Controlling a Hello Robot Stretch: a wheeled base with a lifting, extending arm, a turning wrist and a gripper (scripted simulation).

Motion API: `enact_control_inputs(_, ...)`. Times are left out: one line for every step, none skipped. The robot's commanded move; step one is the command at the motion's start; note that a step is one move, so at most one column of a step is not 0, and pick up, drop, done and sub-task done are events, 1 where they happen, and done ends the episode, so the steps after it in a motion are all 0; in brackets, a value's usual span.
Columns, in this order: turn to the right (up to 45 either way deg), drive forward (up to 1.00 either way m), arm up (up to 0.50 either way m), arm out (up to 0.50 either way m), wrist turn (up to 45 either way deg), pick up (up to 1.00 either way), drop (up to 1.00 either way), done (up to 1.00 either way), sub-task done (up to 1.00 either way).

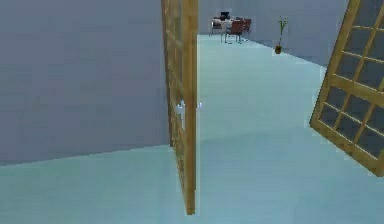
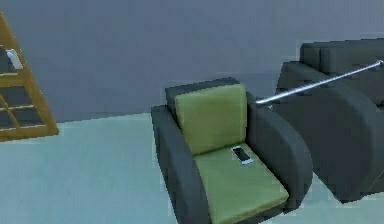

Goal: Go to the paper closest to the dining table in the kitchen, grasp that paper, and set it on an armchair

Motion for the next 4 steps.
enact_control_inputs(33.0, 0.0, 0.0, 0.0, 0.0, 0.0, 0.0, 0.0, 0.0)
enact_control_inputs(0.0, 0.8, 0.0, 0.0, 0.0, 0.0, 0.0, 0.0, 0.0)
enact_control_inputs(-9.0, 0.0, 0.0, 0.0, 0.0, 0.0, 0.0, 0.0, 0.0)
enact_control_inputs(0.0, 1.0, 0.0, 0.0, 0.0, 0.0, 0.0, 0.0, 0.0)
